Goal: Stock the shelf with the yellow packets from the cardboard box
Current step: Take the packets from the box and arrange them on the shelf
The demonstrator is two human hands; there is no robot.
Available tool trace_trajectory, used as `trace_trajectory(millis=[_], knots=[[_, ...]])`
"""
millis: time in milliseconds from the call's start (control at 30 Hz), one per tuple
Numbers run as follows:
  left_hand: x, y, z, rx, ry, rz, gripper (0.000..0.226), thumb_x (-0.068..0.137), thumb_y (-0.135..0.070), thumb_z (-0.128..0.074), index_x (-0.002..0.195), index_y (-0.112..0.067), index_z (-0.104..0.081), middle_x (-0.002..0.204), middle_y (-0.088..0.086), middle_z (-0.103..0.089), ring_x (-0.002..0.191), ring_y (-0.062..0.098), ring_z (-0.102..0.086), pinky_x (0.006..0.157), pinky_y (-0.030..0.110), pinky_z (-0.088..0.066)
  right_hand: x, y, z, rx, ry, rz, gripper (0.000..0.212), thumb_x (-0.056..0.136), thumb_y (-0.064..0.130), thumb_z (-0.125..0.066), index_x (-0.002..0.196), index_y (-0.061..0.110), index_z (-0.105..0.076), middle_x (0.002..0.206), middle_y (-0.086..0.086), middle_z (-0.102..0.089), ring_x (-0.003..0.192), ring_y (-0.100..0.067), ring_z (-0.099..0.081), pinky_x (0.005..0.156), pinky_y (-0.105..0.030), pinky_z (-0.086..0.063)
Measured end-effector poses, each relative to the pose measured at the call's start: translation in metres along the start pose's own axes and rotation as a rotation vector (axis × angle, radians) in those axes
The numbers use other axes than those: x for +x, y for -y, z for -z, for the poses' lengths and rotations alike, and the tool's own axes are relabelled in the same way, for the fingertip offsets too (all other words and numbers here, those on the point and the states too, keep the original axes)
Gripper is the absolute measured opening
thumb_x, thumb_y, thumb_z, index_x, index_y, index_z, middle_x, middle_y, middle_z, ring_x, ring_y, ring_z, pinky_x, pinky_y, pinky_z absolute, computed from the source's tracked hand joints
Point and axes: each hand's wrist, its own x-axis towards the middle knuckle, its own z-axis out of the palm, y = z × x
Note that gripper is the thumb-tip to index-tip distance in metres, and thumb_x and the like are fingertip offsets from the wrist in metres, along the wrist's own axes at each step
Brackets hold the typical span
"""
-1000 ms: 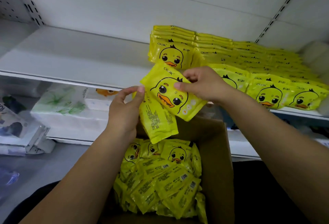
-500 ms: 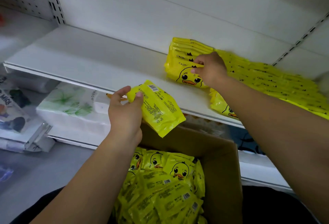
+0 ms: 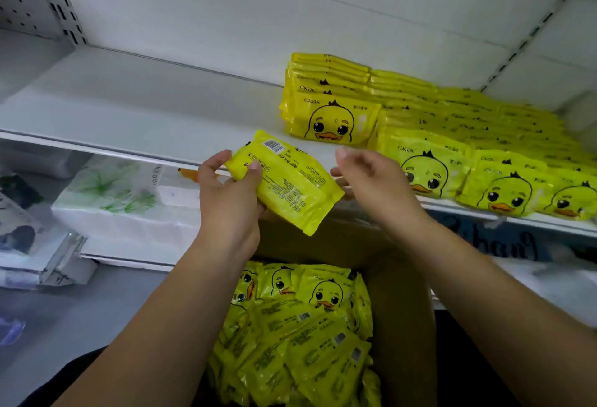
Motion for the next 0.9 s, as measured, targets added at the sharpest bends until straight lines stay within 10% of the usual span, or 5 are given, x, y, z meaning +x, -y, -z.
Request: trace_trajectory(millis=[167,300,500,667,900], knots=[[-0.013,0.019,0.004,0.018,0.102,0.135,0.057,0.097,0.005,-0.06,0.143,-0.023,-0.04,0.117,0.009,-0.071,0.109,0.026,-0.071,0.093,0.053,-0.058,-0.051,-0.034,0.001,0.553,0.091,-0.328,0.019,0.095,0.022,-0.066,0.103,0.005,-0.07,0.094,-0.007,-0.077,0.086,-0.017,-0.073,0.072,-0.029,-0.062],[-0.015,0.024,0.014,0.237,0.209,0.183,0.036,0.099,-0.032,-0.065,0.131,-0.019,-0.06,0.123,0.004,-0.074,0.117,0.024,-0.07,0.098,0.053,-0.055,-0.056,-0.051,0.018,0.699,-0.057,-0.382,0.018,0.091,0.017,-0.069,0.105,0.006,-0.068,0.096,-0.009,-0.077,0.085,-0.018,-0.074,0.075,-0.035,-0.063],[-0.023,0.032,0.016,0.392,0.246,0.029,0.022,0.094,-0.041,-0.067,0.098,-0.02,-0.071,0.112,0.016,-0.075,0.107,0.042,-0.071,0.089,0.054,-0.052,-0.05,-0.06,0.037,0.686,-0.11,-0.287,0.052,0.073,0.04,-0.074,0.111,0.005,-0.069,0.105,-0.011,-0.076,0.103,-0.028,-0.072,0.097,-0.053,-0.055],[-0.022,0.03,0.006,0.331,0.19,-0.126,0.015,0.1,-0.02,-0.063,0.086,-0.019,-0.068,0.068,-0.007,-0.062,0.062,0.007,-0.048,0.062,0.024,-0.042,-0.039,-0.062,0.041,0.608,-0.162,-0.176,0.044,0.078,0.051,-0.072,0.1,0.013,-0.075,0.106,-0.007,-0.076,0.112,-0.027,-0.068,0.105,-0.057,-0.047],[-0.019,0.025,0.003,0.21,0.16,-0.068,0.013,0.102,-0.015,-0.058,0.091,-0.017,-0.066,0.078,0.001,-0.065,0.074,0.011,-0.058,0.093,0.045,-0.046,-0.035,-0.056,0.04,0.482,-0.231,-0.056,0.038,0.078,0.056,-0.069,0.077,0.018,-0.069,0.098,-0.035,-0.064,0.089,-0.054,-0.062,0.087,-0.07,-0.049]])
